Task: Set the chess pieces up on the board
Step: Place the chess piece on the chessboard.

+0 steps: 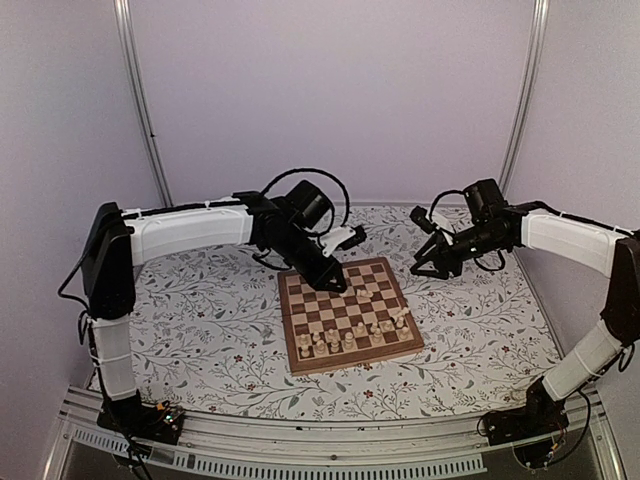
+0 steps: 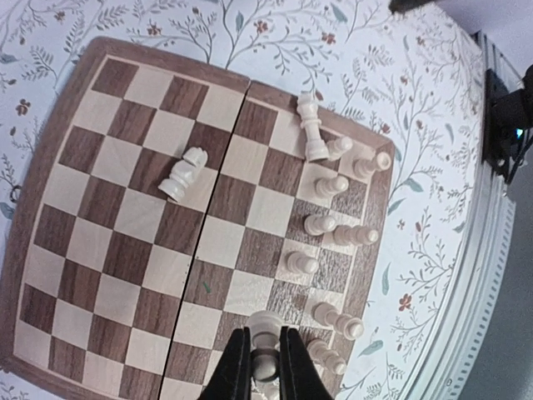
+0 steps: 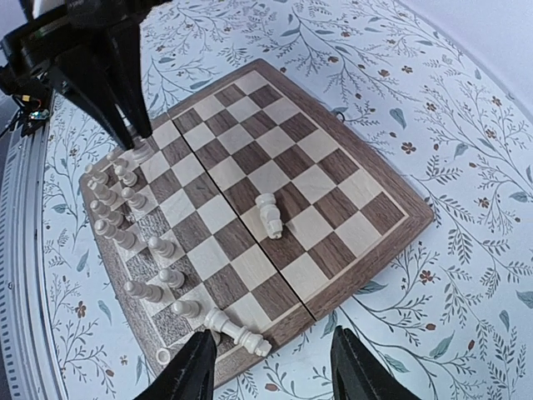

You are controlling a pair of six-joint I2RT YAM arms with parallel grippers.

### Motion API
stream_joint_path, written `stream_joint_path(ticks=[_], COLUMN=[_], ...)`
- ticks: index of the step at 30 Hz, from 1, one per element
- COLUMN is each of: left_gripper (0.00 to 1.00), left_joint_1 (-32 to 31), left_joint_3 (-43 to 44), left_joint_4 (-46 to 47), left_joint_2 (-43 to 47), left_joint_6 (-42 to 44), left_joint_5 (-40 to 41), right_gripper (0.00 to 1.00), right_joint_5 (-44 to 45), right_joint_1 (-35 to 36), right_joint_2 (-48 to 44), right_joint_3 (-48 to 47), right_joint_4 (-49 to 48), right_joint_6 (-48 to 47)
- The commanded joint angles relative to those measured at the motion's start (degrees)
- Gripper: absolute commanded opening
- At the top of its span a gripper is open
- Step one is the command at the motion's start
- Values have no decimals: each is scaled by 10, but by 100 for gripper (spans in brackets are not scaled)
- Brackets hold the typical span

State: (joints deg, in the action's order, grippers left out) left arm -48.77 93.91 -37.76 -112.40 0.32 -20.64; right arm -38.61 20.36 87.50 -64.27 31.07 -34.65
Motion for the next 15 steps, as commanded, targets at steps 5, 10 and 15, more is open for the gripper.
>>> stream_joint_path(ticks=[5,10,15], left_gripper=[5,6,6], left_joint_1=[-61,-84,-97], left_joint_3=[106,151,165], left_joint_4=[-160,-213,-218], left_joint_2=[-70,-114,-132], left_joint_6=[39,46,47], left_joint_5=[107,164,154], right_gripper=[50,50,50], right_joint_5=[12,11,12], right_joint_1=[-13,-13,-14], right_joint_2=[2,6,2], right_joint_3=[39,47,54], right_joint_4=[-80,-84,-87], right_joint_6=[37,35,30])
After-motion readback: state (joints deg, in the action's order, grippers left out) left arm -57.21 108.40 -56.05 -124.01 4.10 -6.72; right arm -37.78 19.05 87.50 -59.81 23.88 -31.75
